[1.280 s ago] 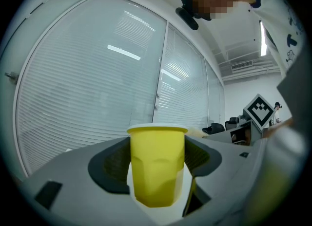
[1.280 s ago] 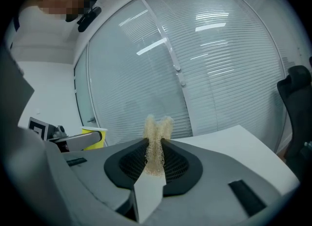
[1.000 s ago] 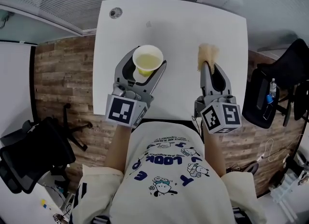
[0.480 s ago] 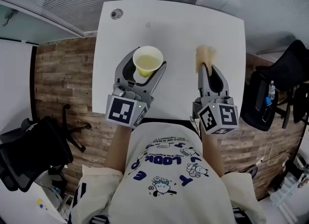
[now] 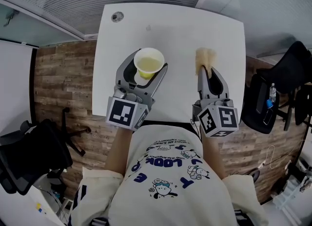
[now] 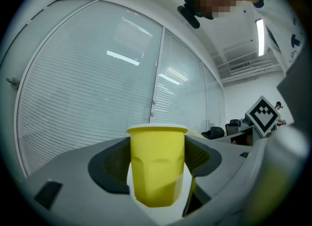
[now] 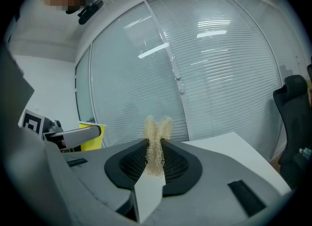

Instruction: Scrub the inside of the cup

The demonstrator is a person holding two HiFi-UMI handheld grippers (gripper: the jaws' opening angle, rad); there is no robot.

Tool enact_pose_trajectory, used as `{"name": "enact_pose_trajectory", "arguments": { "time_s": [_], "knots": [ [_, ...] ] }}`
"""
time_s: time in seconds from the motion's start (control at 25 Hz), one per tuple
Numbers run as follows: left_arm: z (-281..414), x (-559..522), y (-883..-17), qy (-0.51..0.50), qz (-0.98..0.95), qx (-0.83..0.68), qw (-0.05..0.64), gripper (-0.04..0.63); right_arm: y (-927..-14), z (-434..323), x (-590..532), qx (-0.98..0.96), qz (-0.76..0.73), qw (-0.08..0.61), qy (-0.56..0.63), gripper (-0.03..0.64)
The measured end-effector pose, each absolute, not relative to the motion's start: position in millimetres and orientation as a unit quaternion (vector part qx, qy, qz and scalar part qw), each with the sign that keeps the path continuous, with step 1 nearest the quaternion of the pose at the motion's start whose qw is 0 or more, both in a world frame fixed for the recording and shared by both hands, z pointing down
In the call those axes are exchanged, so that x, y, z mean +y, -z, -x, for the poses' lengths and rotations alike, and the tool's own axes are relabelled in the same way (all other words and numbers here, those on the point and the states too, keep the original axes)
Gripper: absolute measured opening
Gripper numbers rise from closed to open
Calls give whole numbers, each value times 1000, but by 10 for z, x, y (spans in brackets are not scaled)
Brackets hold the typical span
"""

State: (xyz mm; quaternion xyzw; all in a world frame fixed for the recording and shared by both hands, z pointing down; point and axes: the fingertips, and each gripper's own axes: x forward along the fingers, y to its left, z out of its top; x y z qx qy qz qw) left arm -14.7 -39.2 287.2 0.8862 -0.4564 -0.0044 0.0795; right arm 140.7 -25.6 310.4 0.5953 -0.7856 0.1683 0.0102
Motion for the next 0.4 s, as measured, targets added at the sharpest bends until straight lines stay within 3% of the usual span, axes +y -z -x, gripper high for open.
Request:
{"name": "enact_pose_trajectory", "arguments": {
  "time_s": [0.4],
  "knots": [
    [148,-387,-2862,1,-885,-459,76,348,-3107,-1389,-239,-785,-596,12,-167,71]
  ]
}}
